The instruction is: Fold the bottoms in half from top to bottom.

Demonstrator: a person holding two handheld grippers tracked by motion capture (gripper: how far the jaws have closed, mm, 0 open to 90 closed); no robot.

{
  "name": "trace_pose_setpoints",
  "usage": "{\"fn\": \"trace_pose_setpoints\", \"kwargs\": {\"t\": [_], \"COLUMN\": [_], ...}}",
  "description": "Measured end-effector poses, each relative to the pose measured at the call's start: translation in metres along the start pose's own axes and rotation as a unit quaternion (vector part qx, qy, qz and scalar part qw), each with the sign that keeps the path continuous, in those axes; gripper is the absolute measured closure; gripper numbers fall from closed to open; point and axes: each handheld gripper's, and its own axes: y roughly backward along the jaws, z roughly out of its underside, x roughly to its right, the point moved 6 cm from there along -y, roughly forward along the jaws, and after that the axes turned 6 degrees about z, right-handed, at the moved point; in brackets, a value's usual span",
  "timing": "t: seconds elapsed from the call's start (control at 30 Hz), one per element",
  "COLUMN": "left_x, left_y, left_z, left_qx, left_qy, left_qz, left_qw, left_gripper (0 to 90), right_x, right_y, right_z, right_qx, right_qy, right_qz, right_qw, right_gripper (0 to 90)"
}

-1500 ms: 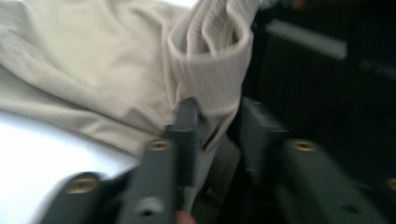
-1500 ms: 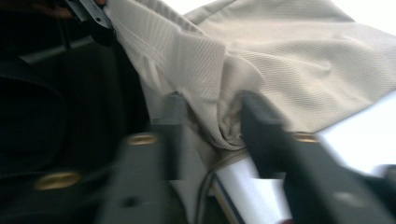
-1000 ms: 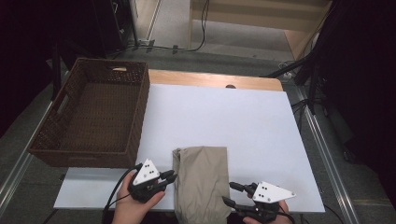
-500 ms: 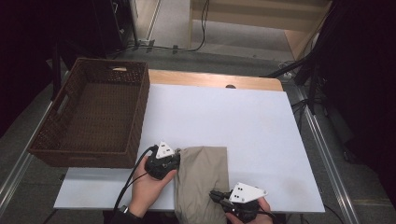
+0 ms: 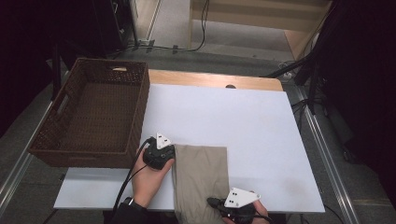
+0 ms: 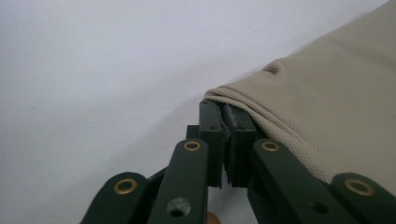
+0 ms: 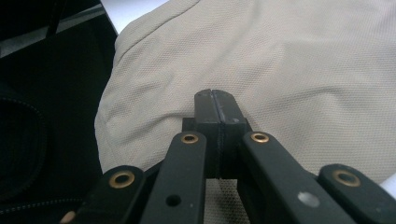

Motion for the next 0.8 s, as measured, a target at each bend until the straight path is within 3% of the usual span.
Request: {"fn": "trace_pose_setpoints", "kwargs": {"t": [0.17, 0.3, 0.37, 0.43, 0.5, 0.63, 0.8], "left_x": [-0.001, -0.005, -0.005, -0.002, 0.002, -0.002, -0.007], "left_y": [0.013, 0.023, 0.024, 0.020, 0.013, 0.003, -0.002], "left_z": [-0.004, -0.012, -0.016, -0.017, -0.015, -0.012, -0.005], "left_qx": [0.026, 0.059, 0.065, 0.057, 0.040, 0.023, -0.006], "left_qy": [0.020, 0.047, 0.049, 0.044, 0.045, 0.056, 0.056], "left_qz": [0.016, 0.024, 0.031, 0.037, 0.059, 0.065, 0.052], "left_qw": [0.9993, 0.9968, 0.9962, 0.9967, 0.9964, 0.9961, 0.9970], "left_gripper": [79.7, 70.5, 68.6, 62.7, 54.5, 47.8, 47.2], "right_x": [0.000, 0.001, 0.001, 0.001, 0.001, 0.001, 0.001], "right_y": [0.000, 0.000, 0.000, 0.000, 0.000, 0.000, 0.000], "right_z": [0.000, 0.000, 0.000, 0.000, 0.001, 0.001, 0.001], "right_qx": [-0.001, -0.003, -0.003, -0.001, 0.000, 0.000, 0.000], "right_qy": [0.000, -0.001, -0.001, -0.002, -0.005, -0.004, -0.005], "right_qz": [0.000, -0.001, -0.002, -0.002, -0.003, -0.003, -0.005], "right_qw": [1.0000, 1.0000, 1.0000, 1.0000, 1.0000, 1.0000, 1.0000], "right_gripper": [87.7, 87.7, 87.7, 87.7, 87.7, 87.7, 87.8]}}
